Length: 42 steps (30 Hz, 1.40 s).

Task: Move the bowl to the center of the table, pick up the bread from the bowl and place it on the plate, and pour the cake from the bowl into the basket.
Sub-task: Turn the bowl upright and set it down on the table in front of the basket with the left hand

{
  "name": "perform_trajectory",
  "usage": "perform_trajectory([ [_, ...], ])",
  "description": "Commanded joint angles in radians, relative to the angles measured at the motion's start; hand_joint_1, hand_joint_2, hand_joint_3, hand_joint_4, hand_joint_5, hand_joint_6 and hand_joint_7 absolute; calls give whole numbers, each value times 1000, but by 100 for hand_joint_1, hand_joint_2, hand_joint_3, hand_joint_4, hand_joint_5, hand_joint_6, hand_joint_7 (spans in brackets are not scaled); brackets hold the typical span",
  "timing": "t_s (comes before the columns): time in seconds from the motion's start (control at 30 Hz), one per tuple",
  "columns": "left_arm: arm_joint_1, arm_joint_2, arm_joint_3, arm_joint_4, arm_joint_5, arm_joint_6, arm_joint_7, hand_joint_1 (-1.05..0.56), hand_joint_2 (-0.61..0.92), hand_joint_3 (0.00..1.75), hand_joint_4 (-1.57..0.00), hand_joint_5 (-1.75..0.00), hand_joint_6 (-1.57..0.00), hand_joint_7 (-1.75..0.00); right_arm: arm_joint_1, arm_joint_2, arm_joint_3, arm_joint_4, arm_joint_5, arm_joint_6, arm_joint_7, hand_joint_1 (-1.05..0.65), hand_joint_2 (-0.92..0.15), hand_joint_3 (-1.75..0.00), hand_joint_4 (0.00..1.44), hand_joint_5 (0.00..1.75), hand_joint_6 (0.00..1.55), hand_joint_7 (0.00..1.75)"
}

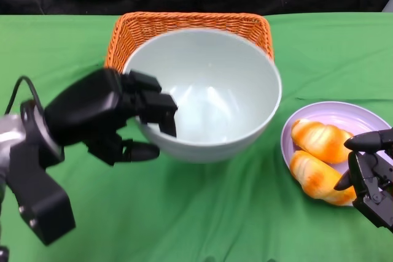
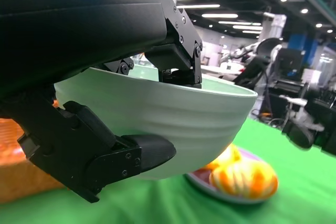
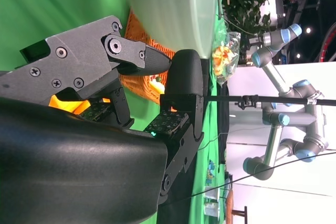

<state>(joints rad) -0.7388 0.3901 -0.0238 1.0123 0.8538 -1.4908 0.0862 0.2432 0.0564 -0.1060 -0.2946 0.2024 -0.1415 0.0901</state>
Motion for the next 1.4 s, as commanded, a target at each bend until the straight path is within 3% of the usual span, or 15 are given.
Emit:
perform_trajectory([
  [0.03, 46, 71, -59, -44, 162, 25, 252, -9, 62, 66, -78, -175, -81, -143, -1, -5, -6, 2, 13, 7, -3, -12, -77, -70, 70, 163, 68, 122],
  [0.1, 43, 94, -121, -57, 252, 56, 401, -11, 71, 46, -77, -175, -85, -135, -2, -5, -6, 2, 12, 9, -4, -12, -76, -71, 70, 163, 68, 122],
  [0.23, 49, 149, -278, -69, 411, 130, 698, -13, 76, 18, -77, -175, -71, -157, -3, -10, -9, 7, 13, 2, 2, -13, -76, -71, 69, 162, 68, 122],
  [0.3, 51, 168, -354, -67, 464, 163, 818, -13, 77, 15, -77, -175, -70, -158, -4, -11, -11, 8, 15, 3, 3, -13, -76, -71, 69, 162, 68, 122],
  [0.4, 63, 193, -477, -57, 531, 218, 998, -19, 90, 21, -80, -175, -68, -165, -5, -14, -16, 10, 15, 4, 3, -13, -75, -71, 70, 161, 69, 121],
  [0.6, 23, 202, -701, -7, 607, 311, 1274, -16, 88, 16, -85, -175, -62, -174, -4, -17, -21, 11, 20, 5, 12, -11, -76, -72, 70, 161, 69, 120],
  [0.8, -7, 190, -826, 50, 588, 349, 1334, -6, 83, 14, -85, -175, -60, -175, -1, -14, -22, 9, 25, 7, 9, -12, -75, -72, 70, 162, 70, 119],
  [1.13, -40, 174, -895, 94, 525, 409, 1273, -17, 84, 12, -80, -175, -59, -175, -1, -9, -15, 4, 18, 8, 4, -13, -75, -74, 70, 162, 69, 120],
  [1.37, -37, 187, -885, 48, 455, 424, 1159, -18, 84, 6, -77, -175, -62, -165, 0, -9, -11, -5, 13, 16, -10, -12, -74, -74, 71, 161, 70, 121],
  [1.4, -34, 193, -874, 26, 431, 408, 1118, -17, 82, 3, -74, -172, -69, -145, 0, -10, -11, -3, 12, 13, -8, -12, -74, -74, 70, 161, 69, 121],
])
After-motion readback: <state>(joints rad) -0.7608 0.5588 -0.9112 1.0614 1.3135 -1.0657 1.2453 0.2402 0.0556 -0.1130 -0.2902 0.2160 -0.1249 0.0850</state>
